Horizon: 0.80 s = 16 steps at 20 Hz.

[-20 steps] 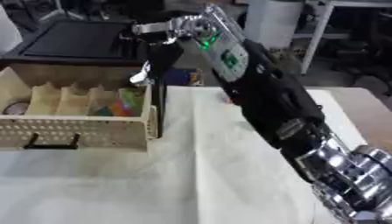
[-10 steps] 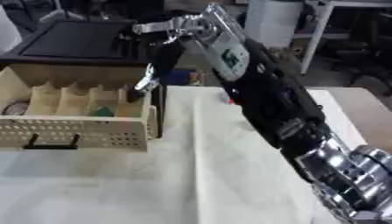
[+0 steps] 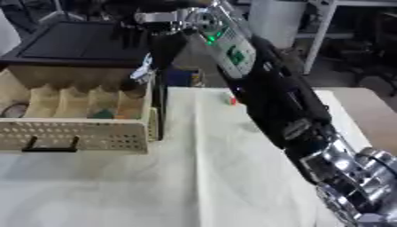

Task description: Pick up objects from table and place into drawer.

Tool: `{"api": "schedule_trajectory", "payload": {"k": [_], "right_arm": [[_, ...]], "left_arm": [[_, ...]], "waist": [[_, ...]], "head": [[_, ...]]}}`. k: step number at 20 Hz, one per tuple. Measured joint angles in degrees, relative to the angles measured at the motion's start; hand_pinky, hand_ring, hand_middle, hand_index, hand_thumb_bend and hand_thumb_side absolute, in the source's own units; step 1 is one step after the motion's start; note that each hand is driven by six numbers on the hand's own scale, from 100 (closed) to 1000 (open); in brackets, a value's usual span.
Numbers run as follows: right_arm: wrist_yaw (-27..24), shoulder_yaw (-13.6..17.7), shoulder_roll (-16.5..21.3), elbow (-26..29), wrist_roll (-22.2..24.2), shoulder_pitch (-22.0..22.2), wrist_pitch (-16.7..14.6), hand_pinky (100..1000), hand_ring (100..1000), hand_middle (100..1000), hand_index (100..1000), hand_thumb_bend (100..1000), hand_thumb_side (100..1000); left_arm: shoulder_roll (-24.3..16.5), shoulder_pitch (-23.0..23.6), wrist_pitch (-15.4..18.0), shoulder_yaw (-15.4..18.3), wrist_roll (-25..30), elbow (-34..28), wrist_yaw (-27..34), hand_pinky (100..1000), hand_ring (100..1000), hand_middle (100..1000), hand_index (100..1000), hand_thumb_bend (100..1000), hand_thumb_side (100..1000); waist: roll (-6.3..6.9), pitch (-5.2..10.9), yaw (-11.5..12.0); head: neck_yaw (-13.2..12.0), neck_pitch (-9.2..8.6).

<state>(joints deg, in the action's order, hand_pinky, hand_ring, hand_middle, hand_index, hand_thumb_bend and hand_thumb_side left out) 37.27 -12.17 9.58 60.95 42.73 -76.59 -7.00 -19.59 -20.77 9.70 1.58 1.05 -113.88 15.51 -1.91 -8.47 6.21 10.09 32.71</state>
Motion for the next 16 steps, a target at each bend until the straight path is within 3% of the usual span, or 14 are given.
{"api": "schedule_trajectory", "payload": {"k": [4, 6, 7, 12, 16], "right_arm": [[-0.22, 0.75, 0.42, 2.14, -1.21, 0.17, 1.23, 620, 746, 702, 885, 668, 545], [-0.51, 1.08, 0.74, 3.17, -1.76, 0.53, 1.93, 619, 736, 695, 878, 613, 625], [-0.62, 1.29, 0.86, 3.67, -2.03, 0.55, 2.33, 618, 732, 689, 877, 653, 587], [-0.82, 2.02, 1.94, 6.48, -3.37, 1.28, 4.00, 619, 717, 671, 875, 653, 600], [-0.92, 2.87, 3.19, 9.37, -5.37, 2.65, 5.83, 608, 691, 649, 864, 580, 685]], "left_arm": [[0.00, 0.00, 0.04, 0.00, -0.03, 0.00, 0.00, 557, 546, 621, 779, 100, 1000], [0.00, 0.02, 0.06, 0.00, -0.04, 0.00, 0.00, 556, 545, 620, 779, 100, 1000], [0.00, 0.02, 0.07, 0.00, -0.05, 0.00, 0.00, 556, 546, 620, 779, 100, 1000], [0.00, 0.05, 0.21, 0.00, -0.15, 0.00, 0.00, 556, 545, 620, 779, 100, 1000], [0.00, 0.08, 0.42, 0.01, -0.17, 0.00, 0.00, 556, 546, 620, 780, 100, 1000]], "waist": [[0.15, 0.03, -0.13], [0.30, 0.09, -0.19], [0.39, 0.10, -0.23], [0.51, 0.13, -0.36], [0.75, 0.13, -0.40]], "head": [[-0.14, 0.00], [-0.17, 0.00], [-0.18, 0.00], [-0.24, 0.23], [-0.28, 0.83]]}}
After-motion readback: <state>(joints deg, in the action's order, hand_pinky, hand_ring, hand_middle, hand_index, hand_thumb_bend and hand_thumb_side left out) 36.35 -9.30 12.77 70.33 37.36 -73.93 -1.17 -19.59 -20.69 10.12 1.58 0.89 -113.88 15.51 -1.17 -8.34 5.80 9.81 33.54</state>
